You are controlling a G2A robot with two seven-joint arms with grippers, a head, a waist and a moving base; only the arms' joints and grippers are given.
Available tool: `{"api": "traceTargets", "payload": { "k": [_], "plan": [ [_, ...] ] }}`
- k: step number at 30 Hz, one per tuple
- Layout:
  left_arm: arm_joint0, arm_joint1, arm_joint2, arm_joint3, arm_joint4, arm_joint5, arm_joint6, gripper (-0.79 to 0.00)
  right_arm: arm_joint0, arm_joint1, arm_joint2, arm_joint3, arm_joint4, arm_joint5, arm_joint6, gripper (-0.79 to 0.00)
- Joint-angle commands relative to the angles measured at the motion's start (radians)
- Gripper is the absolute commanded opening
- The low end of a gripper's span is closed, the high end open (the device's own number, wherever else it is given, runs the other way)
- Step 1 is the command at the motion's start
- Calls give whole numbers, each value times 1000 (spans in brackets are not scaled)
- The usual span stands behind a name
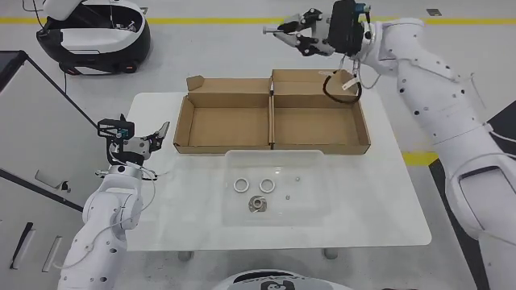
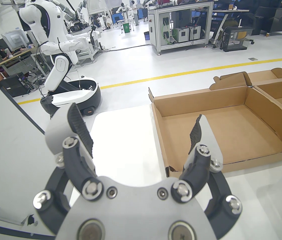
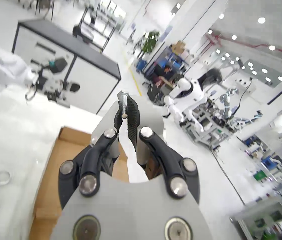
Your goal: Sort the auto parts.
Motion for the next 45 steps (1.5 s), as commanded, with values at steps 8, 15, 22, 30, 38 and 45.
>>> {"api": "traceTargets", "payload": {
  "k": [8,15,22,30,38,45],
  "plan": [
    [0,0,0,0,0,0,0,0,123,9,-244,55,-439,-60,57,-785],
    [0,0,0,0,0,0,0,0,242,11,-502,141,-746,-60,-119,-785],
    [0,0,0,0,0,0,0,0,307,-42,-617,231,-891,-60,-206,-785],
    [0,0,0,0,0,0,0,0,285,-132,-617,333,-1035,-52,-212,-785],
    [0,0,0,0,0,0,0,0,226,-221,-617,477,-1175,-60,-228,-785],
    [0,0,0,0,0,0,0,0,207,-278,-617,627,-1228,-32,-211,-785]
  ]
}}
